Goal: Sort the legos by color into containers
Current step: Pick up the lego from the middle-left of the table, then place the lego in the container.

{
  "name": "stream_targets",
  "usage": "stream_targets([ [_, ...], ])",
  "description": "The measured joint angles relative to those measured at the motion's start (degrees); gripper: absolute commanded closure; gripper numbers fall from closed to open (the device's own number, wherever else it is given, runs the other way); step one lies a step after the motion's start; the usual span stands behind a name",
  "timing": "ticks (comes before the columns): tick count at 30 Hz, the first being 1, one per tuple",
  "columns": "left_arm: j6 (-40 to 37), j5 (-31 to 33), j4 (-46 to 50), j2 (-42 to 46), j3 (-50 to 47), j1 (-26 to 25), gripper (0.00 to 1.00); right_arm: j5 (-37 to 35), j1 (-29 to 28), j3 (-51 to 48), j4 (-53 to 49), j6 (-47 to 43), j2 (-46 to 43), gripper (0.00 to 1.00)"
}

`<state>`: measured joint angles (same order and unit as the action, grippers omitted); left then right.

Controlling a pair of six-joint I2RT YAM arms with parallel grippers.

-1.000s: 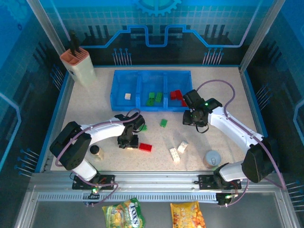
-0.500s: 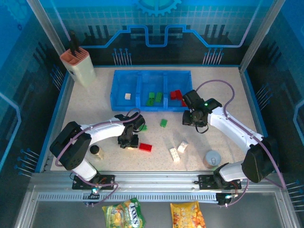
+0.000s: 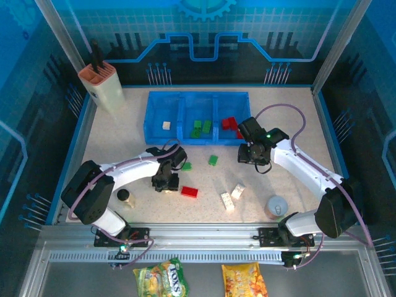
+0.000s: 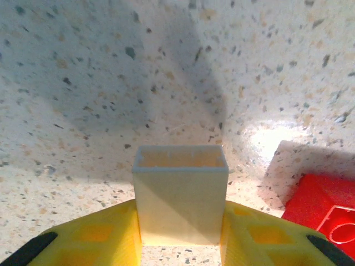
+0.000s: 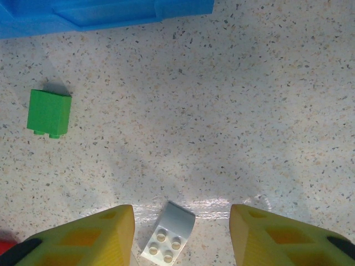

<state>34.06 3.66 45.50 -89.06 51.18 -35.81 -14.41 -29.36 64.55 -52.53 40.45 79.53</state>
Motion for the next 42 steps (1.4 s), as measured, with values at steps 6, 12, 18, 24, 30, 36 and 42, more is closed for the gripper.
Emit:
stream_targets([
  [6,-2.71,0.02,1.88,0.96,3.21,4.04,0.62,-0.20,0.00,0.00,-0.48,-0.02,-0.13,0.50],
  [12,-7.02,0.04,4.09,1.05,8.48,9.51,0.62,-0.42,0.00,0.00,-0.57,-0.02,-0.44,0.50],
  [18,-11.34,0.22,5.95,-0.90,17.44,14.64,0.62,-0.59,0.00,0.00,-0.57,-0.02,-0.59,0.50],
  [24,-15.10,0.61,6.91,-6.99,27.96,18.12,0.62,-0.63,0.00,0.00,-0.61,-0.02,-1.07,0.50],
  [30,-18.05,1.75,8.48,-14.49,37.38,20.02,0.62,-1.11,0.00,0.00,-0.85,-0.02,-1.36,0.50],
  [36,-20.39,4.35,9.81,-21.90,46.40,21.38,0.62,-1.70,0.00,0.00,-1.36,-0.02,-1.95,0.50],
  [42,-22.47,6.91,11.78,-30.10,55.93,22.58,0.62,-1.86,0.00,0.00,-2.08,-0.02,-2.32,0.50],
])
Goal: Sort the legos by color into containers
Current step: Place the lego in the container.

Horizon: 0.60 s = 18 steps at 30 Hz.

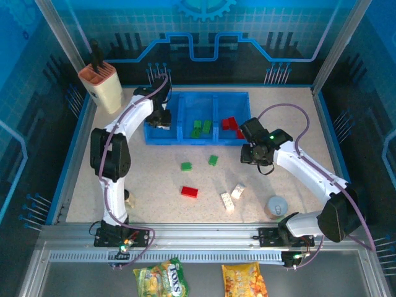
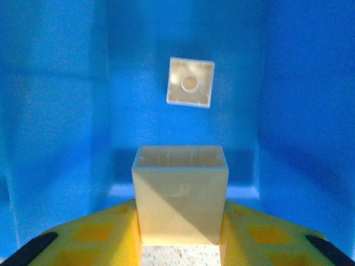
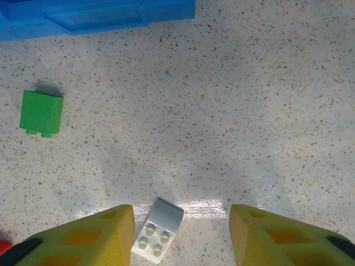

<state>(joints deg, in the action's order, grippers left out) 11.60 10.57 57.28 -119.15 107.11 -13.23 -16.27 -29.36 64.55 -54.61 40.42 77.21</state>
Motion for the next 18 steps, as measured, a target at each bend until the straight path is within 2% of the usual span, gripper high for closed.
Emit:
stream_targets([
  [18,-2.73,1.79,3.37,-18.10,22.62,3.28,0.62,-0.26,0.00,0.00,-0.46,0.02,-0.28,0.50],
])
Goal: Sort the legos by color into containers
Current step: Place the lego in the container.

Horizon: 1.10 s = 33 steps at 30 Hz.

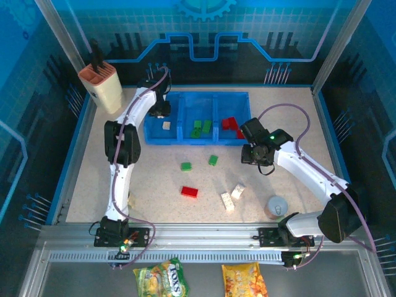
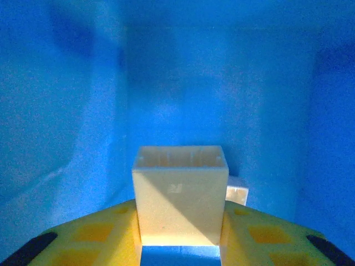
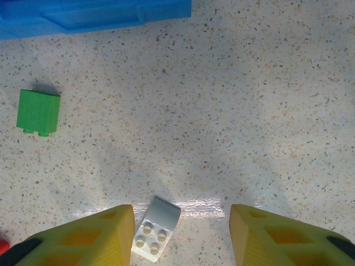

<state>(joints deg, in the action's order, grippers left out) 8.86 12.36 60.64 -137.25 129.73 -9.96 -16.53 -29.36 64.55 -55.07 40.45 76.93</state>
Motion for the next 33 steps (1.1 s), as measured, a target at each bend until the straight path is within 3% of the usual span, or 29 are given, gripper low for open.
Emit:
stream_targets([
  [15,0.20,0.04,-3.32,-6.84,2.99,0.76,0.61,-0.76,0.00,-0.87,-0.66,0.02,-0.92,0.50],
  [22,0.24,-0.02,-3.98,-7.37,2.99,0.76,0.56,-1.11,0.00,-0.90,-0.79,0.04,-1.40,0.50],
  [33,1.33,-0.66,-3.96,-7.34,3.52,0.76,0.56,-1.31,0.00,-0.90,-1.07,0.04,-2.36,0.50],
])
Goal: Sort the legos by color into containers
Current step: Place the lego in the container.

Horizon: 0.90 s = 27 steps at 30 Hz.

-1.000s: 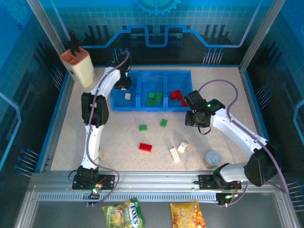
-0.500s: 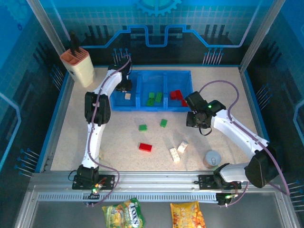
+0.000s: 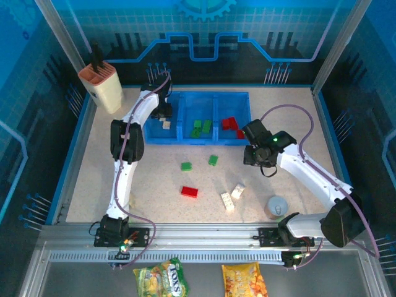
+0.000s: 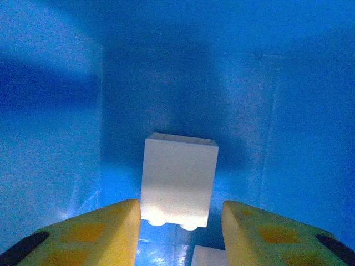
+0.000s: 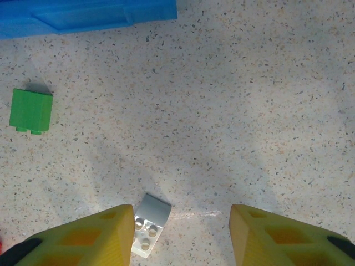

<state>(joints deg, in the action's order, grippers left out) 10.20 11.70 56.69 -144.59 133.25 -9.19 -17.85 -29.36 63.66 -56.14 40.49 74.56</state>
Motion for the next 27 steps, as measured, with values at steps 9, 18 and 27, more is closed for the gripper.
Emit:
stream_targets([
  [9,0.44,-2.69,0.07,4.59,-3.10,-0.02,0.56,0.31,0.00,0.00,0.04,-0.07,0.00,0.50],
  [18,2.10,-6.67,-2.19,21.22,-19.78,-0.02,0.56,3.54,-0.15,-0.46,1.49,-2.05,0.02,0.49],
  [27,4.50,-11.52,-5.73,35.39,-41.09,-0.02,0.56,6.03,-2.29,-0.66,2.38,-3.80,1.90,0.49],
])
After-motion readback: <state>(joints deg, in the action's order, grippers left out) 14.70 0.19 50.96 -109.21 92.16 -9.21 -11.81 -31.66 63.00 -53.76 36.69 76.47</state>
